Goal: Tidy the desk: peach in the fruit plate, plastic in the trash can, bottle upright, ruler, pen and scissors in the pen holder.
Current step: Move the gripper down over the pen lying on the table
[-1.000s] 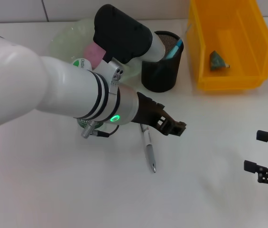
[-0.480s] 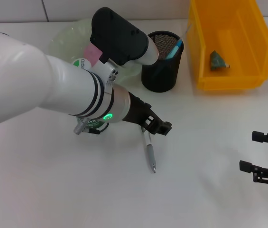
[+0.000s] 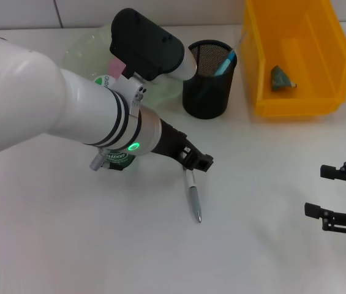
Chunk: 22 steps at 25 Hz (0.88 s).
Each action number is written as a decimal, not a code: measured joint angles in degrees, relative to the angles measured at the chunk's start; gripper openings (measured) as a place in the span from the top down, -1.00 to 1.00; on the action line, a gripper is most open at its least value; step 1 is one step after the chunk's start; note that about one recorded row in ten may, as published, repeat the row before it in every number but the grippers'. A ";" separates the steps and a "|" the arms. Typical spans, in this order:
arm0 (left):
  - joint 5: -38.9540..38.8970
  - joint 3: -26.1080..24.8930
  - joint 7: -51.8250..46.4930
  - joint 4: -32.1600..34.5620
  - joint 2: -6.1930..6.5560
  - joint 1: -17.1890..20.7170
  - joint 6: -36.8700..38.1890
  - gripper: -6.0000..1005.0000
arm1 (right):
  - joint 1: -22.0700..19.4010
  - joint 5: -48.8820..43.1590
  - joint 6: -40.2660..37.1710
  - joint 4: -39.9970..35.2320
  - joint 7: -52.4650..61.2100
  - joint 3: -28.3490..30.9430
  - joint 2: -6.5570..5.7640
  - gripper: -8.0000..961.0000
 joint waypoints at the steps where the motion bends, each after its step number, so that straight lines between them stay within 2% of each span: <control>1: 0.02 0.04 -0.01 -0.77 0.00 -0.34 -0.03 -0.40 | 0.05 0.00 0.15 0.02 0.00 0.00 -0.03 -0.75; 9: 0.02 0.50 0.88 -3.07 0.00 -1.62 -1.07 -0.40 | 0.57 -0.74 1.24 0.56 0.00 0.00 -0.04 -0.75; 17: -0.37 -0.12 7.01 -1.94 0.00 -2.33 1.17 -0.40 | 0.75 -0.78 1.47 0.77 0.04 0.01 0.01 -0.75; 22: -0.25 -1.06 12.98 1.02 0.00 -2.90 4.63 -0.40 | 0.75 -0.78 1.47 1.34 0.32 0.06 0.01 -0.75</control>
